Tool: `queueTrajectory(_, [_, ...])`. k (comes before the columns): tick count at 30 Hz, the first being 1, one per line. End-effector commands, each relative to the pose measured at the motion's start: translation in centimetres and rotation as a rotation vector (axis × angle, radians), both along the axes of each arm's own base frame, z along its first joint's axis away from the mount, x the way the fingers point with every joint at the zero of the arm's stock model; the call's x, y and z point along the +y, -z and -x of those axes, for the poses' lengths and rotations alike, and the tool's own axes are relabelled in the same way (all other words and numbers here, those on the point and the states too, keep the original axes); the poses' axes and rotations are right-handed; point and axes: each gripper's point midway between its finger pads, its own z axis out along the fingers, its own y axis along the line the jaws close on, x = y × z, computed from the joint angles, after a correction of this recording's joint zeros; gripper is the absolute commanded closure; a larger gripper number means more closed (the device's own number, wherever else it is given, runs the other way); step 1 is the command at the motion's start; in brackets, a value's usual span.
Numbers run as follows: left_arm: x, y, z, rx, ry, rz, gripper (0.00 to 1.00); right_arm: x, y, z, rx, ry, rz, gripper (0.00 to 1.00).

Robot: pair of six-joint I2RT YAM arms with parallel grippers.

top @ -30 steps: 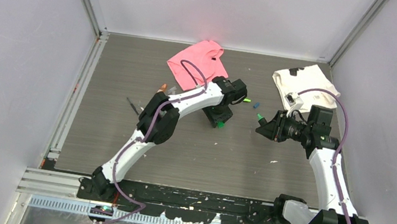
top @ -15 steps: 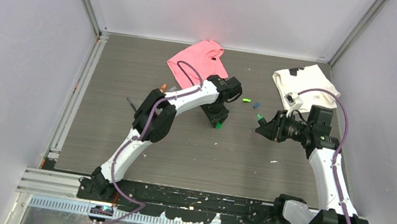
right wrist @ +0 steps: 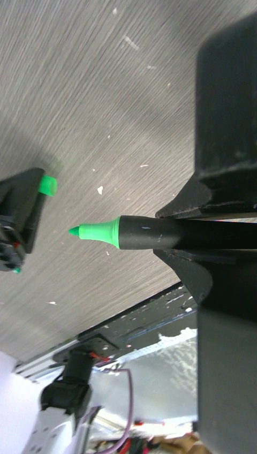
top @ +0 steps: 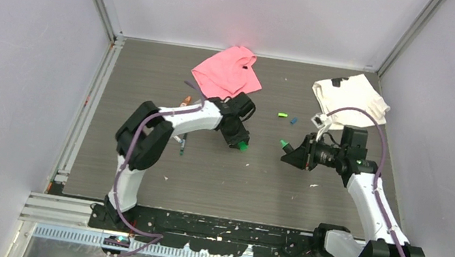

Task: Insert the pens into the pen caps
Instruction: Insert the pen cap onto the pen.

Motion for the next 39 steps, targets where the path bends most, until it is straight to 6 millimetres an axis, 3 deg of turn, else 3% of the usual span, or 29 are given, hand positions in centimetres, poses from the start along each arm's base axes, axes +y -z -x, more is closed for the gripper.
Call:
queueTrajectory(1, [-2.0,-7.5,-1.7,-0.188,0.017,0.245,0.99,1.8,-0.8,-0.6,-0.138,-0.05,0.079,0.99])
queueTrajectory(7, [-1.1,-9.2,-1.4,-0.219,-0.052,0.303,0.99,4.0,0.6,-2.5,-0.115,-0.009,0.151,0.99])
queueTrajectory(13, [-1.3,-10.9,-1.6,-0.242,-0.062,0.343,0.99,5.4,0.0,-5.0,-0.104,0.103,0.087,0.99])
queueTrajectory(21, [-1.4,-11.4,-1.4,-0.235,-0.073,0.361,0.99,6.8,0.2,-5.2,-0.089,0.153,0.035,0.99])
queueTrajectory(30, [-2.0,-11.9,-1.2,-0.247,-0.063,0.375,0.99,6.8,1.5,-4.2,-0.034,0.169,0.029,0.99])
queueTrajectory(39, [-2.6,-12.6,-1.0,-0.271,-0.042,0.385,0.99,7.2,1.4,-4.3,-0.032,0.175,0.016,0.99])
